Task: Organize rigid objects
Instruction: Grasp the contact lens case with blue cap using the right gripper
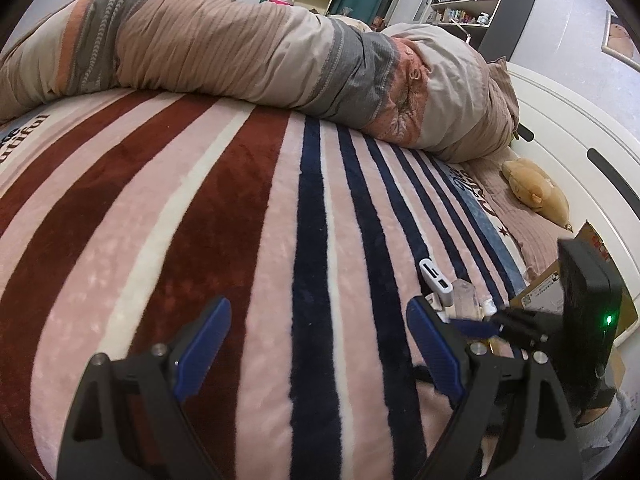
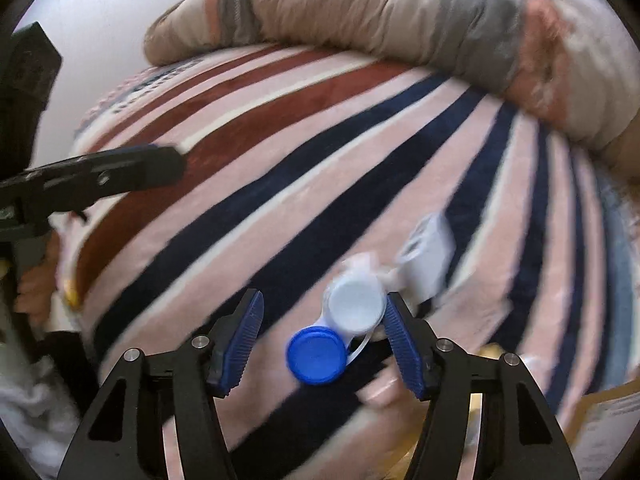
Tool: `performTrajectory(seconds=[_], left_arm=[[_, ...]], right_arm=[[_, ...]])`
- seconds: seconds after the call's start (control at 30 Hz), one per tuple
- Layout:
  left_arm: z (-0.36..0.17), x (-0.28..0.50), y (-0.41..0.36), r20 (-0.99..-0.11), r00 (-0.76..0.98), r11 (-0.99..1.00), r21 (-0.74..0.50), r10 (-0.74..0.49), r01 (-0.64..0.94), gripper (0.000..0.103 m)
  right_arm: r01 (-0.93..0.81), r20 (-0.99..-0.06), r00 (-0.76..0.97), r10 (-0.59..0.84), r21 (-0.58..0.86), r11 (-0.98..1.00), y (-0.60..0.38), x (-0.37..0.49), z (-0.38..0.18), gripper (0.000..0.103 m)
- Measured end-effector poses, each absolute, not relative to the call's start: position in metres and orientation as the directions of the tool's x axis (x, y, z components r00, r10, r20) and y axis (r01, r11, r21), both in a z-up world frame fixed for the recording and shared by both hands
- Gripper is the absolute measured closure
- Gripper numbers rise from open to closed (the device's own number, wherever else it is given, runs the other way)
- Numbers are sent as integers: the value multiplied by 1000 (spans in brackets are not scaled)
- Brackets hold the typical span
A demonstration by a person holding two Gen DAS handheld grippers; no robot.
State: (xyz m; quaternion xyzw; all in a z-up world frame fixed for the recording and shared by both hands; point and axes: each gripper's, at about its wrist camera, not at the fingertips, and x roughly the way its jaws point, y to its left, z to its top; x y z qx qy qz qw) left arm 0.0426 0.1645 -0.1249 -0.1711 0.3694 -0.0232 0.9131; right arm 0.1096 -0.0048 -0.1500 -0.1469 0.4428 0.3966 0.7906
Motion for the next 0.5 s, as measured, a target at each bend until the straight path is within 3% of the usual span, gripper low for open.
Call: performTrajectory(seconds=[0.1,0.17,0.23,0.37,0.5], left_arm=[[-125,41,165,-662,728,938,-337,-178,-78,15],[-124,41,165,-660,729,938,-338,-181,-73,15],[-124,41,164,-660,729,938,-338,-184,-69,15],[-125,42,163,-664,725,940,-334,-182,-69,15],[-125,42,164,-664,725,938,-338,-181,-76,15]], right_arm=[[-780,-809,285,515,117,615,-5,98,-149,45],[-787,-808,258,530,142,600,-5,92,-149,60],[-800,-821,233,521,143,583,-1,87,-151,66],[-743,-847,357,394,-1,669,0,88,-155,71],[-722,-831,416,369,-56,689,-2,84,-147,71]])
